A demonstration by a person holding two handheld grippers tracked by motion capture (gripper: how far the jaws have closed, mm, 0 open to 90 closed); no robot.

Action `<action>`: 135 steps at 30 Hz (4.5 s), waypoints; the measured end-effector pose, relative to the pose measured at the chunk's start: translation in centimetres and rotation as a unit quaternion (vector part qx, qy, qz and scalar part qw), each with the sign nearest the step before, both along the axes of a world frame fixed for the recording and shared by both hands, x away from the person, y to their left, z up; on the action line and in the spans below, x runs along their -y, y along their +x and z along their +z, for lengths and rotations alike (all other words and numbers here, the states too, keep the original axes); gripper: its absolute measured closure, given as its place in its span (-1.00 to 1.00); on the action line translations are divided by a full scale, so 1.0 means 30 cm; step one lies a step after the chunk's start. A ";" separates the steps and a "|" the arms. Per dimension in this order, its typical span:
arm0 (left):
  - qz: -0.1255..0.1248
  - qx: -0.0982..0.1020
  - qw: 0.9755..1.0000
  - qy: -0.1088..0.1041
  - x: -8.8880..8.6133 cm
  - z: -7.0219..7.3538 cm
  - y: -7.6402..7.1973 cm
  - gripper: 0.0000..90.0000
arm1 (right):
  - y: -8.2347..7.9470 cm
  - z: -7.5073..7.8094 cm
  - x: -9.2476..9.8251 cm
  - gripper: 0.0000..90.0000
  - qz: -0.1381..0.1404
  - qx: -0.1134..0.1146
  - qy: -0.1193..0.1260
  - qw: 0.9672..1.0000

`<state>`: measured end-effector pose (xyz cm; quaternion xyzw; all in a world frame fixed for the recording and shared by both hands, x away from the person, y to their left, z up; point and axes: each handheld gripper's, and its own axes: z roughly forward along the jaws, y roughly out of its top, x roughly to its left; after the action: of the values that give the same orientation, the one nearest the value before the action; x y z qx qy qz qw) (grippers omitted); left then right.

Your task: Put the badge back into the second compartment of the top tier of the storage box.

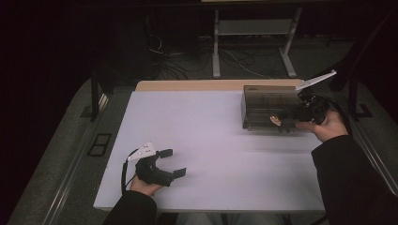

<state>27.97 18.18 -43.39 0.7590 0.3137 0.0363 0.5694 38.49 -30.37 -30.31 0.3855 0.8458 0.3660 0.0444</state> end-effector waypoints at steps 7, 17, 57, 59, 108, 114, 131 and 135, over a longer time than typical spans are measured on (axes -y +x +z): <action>0.001 -0.001 1.000 0.000 0.001 -0.001 0.000 -1.00 | 0.029 0.007 0.022 0.94 -0.015 0.006 -0.003 1.000; 0.001 -0.001 1.000 0.000 0.001 -0.001 0.001 -1.00 | 0.067 -0.003 0.050 0.94 -0.034 0.008 -0.005 0.999; -0.005 -0.003 1.000 0.004 0.004 -0.004 0.001 -1.00 | 0.159 -0.137 0.023 0.93 -0.039 -0.037 -0.043 0.998; -0.006 -0.003 1.000 0.006 0.004 -0.004 0.002 -1.00 | 0.160 -0.144 0.026 0.93 -0.041 -0.039 -0.041 0.998; -0.013 -0.006 1.000 0.002 0.007 -0.004 0.001 -1.00 | 0.030 -0.102 0.066 -1.00 -0.082 -0.013 0.049 0.995; -0.013 -0.006 1.000 0.000 0.006 -0.003 0.000 -1.00 | -0.017 -0.094 0.065 -1.00 -0.082 -0.006 0.062 0.995; -0.012 -0.005 1.000 0.000 0.006 -0.003 0.000 -1.00 | -0.139 -0.111 0.057 -1.00 -0.056 0.021 0.088 0.994; -0.012 -0.005 1.000 0.000 0.006 -0.003 0.000 -1.00 | -0.160 -0.119 0.049 -1.00 -0.050 0.023 0.088 0.995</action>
<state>27.97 17.99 -43.49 0.7631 0.3074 0.0256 0.5678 33.68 -31.84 -33.88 0.4209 0.7888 0.4454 0.0476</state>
